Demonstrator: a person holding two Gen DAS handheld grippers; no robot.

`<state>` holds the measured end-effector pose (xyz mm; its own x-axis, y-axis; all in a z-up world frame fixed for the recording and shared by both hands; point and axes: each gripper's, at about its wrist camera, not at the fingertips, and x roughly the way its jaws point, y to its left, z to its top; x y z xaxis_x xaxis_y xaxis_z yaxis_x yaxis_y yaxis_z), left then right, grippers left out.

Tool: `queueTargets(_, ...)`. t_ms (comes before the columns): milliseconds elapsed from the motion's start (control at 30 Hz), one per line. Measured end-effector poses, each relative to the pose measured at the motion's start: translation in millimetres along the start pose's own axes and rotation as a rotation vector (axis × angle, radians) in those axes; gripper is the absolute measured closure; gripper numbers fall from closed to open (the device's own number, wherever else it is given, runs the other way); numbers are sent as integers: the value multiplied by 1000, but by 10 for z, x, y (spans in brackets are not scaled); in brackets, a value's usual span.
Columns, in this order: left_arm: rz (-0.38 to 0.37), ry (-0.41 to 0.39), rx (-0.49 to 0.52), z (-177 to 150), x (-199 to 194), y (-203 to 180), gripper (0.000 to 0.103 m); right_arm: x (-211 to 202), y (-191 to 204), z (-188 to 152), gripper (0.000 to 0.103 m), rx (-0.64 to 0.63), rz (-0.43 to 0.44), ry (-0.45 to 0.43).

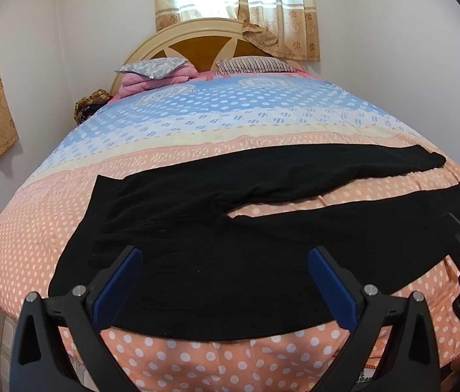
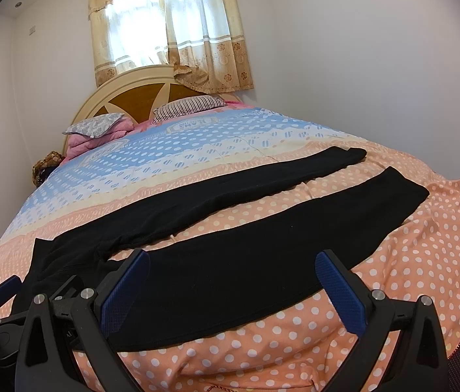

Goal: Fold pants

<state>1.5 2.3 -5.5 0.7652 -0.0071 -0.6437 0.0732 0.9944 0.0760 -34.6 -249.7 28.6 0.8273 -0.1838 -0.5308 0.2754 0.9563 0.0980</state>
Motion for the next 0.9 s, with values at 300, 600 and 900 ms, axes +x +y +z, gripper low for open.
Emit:
queueTargets(300, 2, 4, -2, -5, 8, 8, 0, 3, -6, -23, 1, 0, -1, 0)
queueTargets(600, 2, 13, -1, -15, 38, 19, 0, 19, -1, -65, 1, 6, -4, 9)
queueTargets(900, 2, 15, -1, -16, 55, 43, 0, 18, 0, -55, 1, 7, -3, 10)
